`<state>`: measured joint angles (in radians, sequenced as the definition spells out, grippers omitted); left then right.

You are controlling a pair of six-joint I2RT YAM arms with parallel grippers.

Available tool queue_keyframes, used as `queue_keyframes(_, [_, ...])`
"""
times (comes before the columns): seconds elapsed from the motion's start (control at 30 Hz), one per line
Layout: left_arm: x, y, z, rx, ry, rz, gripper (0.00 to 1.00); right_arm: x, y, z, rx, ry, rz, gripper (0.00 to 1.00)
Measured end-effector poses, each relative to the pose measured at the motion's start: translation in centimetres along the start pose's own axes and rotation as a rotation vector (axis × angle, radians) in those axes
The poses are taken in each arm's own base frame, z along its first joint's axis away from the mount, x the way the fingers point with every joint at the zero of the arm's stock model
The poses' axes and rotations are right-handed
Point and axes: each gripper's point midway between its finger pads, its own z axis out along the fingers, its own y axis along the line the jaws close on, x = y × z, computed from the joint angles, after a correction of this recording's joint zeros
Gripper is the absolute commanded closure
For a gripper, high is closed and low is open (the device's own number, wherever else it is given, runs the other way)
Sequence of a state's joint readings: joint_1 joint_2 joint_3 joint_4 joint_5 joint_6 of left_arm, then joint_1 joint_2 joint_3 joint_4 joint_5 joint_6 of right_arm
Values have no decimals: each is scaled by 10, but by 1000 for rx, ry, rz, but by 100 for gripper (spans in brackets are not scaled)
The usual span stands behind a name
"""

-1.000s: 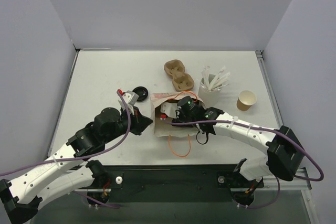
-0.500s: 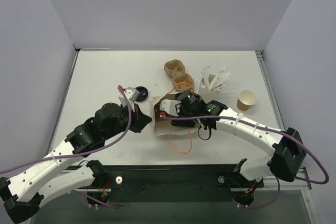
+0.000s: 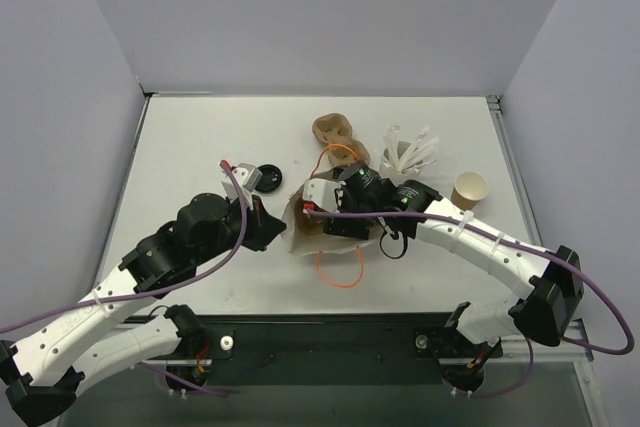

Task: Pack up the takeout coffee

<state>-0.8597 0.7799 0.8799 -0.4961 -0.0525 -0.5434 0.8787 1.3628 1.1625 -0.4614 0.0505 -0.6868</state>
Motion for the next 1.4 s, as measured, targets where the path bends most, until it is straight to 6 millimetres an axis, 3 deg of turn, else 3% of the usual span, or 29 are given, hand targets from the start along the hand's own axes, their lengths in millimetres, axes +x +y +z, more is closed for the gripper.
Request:
queue_keyframes(0.13, [-2, 2, -1, -7, -2, -8, 100, -10, -5, -7, 3, -33, 28, 22])
queue_keyframes(0.47, [-4, 4, -6, -25, 6, -48, 100, -12, 9, -16, -71, -50, 77, 35])
queue_keyframes(0.9, [-9, 1, -21, -48, 40, -87, 100, -39, 27, -33, -168, -126, 138, 38])
queue_keyframes(1.03, [-6, 5, -24, -79, 57, -91, 91, -66, 17, -53, -177, -210, 194, 37])
queue_keyframes(1.07, [-7, 7, -26, -87, 57, -90, 84, -74, 12, -60, -175, -238, 214, 36])
queue_keyframes(1.2, [-17, 8, -32, -109, 33, -80, 73, -109, -7, -89, -164, -351, 293, 37])
queue_keyframes(1.4, [-43, 5, -37, -133, -17, -32, 55, -123, -20, -107, -147, -389, 379, 39])
